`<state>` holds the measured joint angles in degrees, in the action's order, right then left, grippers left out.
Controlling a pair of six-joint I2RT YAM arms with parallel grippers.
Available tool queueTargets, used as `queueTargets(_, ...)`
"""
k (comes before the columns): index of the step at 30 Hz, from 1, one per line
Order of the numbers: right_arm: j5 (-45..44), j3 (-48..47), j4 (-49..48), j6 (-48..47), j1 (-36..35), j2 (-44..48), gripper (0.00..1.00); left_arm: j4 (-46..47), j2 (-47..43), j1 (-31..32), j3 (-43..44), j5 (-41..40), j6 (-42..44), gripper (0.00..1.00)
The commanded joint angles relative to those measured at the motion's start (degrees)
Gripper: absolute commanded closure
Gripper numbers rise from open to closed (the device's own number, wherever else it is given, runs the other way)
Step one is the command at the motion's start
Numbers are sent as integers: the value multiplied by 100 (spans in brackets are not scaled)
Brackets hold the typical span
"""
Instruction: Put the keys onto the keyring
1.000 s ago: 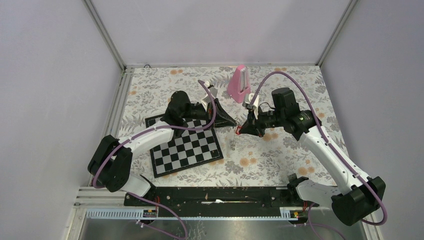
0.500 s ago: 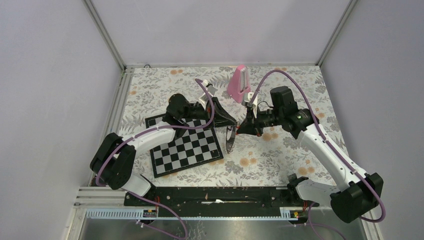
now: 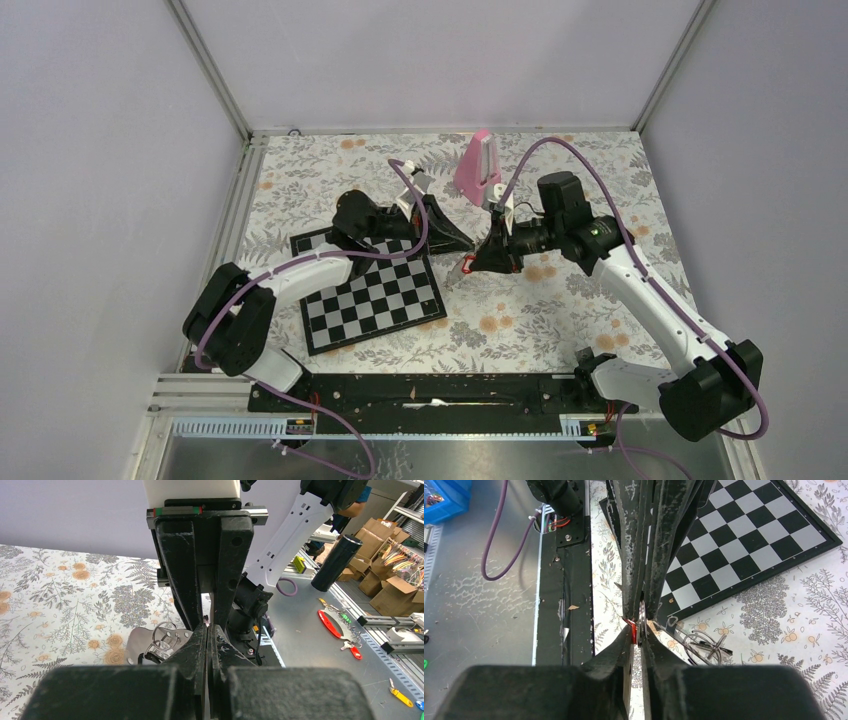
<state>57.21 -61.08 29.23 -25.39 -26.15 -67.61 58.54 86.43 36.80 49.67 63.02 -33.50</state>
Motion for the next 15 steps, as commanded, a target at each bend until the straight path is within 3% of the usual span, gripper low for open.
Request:
queueTargets(1, -37, -7, -60, 6, -65, 152, 78, 533, -54, 21, -65, 68, 45, 100)
queueTargets(9, -683, 49, 56, -226, 14, 793, 59, 514, -168, 13, -115, 115, 108, 100)
queueTargets(15, -731, -64, 153, -309, 66, 877, 53, 725, -101, 20, -98, 196, -82, 100)
